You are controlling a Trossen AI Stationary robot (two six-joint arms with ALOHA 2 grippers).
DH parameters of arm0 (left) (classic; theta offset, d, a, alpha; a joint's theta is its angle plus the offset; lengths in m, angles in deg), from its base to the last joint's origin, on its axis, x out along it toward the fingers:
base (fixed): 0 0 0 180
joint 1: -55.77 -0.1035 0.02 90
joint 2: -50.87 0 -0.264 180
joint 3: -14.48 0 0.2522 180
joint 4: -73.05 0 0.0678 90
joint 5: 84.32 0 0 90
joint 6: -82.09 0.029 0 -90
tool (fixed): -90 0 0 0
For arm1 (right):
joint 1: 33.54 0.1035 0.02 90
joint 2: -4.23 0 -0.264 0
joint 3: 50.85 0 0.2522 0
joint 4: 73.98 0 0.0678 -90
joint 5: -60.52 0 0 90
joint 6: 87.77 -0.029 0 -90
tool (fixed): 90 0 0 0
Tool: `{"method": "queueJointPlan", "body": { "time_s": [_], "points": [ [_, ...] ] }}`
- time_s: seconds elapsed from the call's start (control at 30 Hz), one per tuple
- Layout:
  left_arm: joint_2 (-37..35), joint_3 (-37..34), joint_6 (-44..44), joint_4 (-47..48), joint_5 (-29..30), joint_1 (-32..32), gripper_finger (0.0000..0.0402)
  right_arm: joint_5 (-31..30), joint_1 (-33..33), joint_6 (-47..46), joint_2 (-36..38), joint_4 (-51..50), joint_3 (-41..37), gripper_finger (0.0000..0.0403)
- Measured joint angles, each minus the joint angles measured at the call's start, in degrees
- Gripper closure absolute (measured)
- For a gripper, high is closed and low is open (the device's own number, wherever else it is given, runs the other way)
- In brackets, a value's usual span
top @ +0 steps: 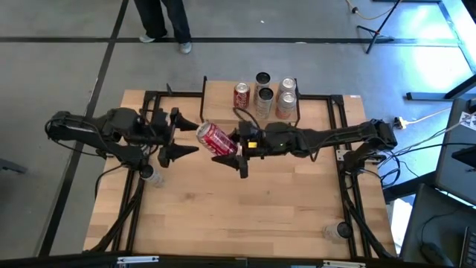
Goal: Place canned beverage on shelf
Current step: Put the red soda can on the shelf aligned with the other red soda can
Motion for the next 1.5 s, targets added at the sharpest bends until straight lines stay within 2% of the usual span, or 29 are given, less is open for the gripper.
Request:
{"method": "queueJointPlan", "body": {
  "time_s": [0.17, 0.4, 0.57, 0.8, 0.9, 1.0, 1.07, 1.23, 1.4, 1.5],
  "points": [
    [3.32, 0.00, 2.16, -10.64, -2.58, -0.04, 0.0053, 0.11, -0.02, 0.45, -1.85, 7.21, 0.11, 0.0127],
    [7.63, -0.07, 1.62, -18.52, -4.51, -0.04, 0.0054, 1.26, 0.07, 0.67, -4.49, 9.56, 0.11, 0.0127],
    [8.03, -0.07, -0.62, -19.62, -4.80, -0.02, 0.0069, 2.05, 0.07, 1.82, -4.76, 11.05, 0.09, 0.0127],
    [8.16, -0.07, -1.20, -20.70, -4.58, -0.02, 0.0129, 4.10, -0.32, 1.77, -4.77, 11.24, 0.09, 0.0125],
    [8.18, -0.07, -1.27, -20.55, -4.60, -0.02, 0.0128, 4.19, -0.33, 2.67, -4.67, 10.90, 0.09, 0.0082],
    [8.18, -0.07, -1.59, -20.28, -4.18, 0.04, 0.0128, 5.82, -0.50, 5.13, -2.39, 5.20, 0.09, 0.0026],
    [8.10, -0.07, -1.70, -20.21, -2.73, 0.09, 0.0128, 5.73, -0.50, 7.82, 0.47, -1.21, 0.09, 0.0016],
    [8.07, -0.07, -2.49, -17.33, 1.98, 0.04, 0.0128, 2.05, -0.42, 11.61, 9.60, -21.16, 0.11, 0.0048],
    [8.29, -0.07, -2.47, -10.84, 10.76, -0.43, 0.0128, 0.29, 0.91, 12.25, 18.71, -37.74, 0.11, 0.0066],
    [8.64, -0.07, -2.53, -7.21, 15.68, -2.30, 0.0128, -2.73, 2.84, 12.34, 21.96, -45.79, 0.11, 0.0068]
  ]
}}
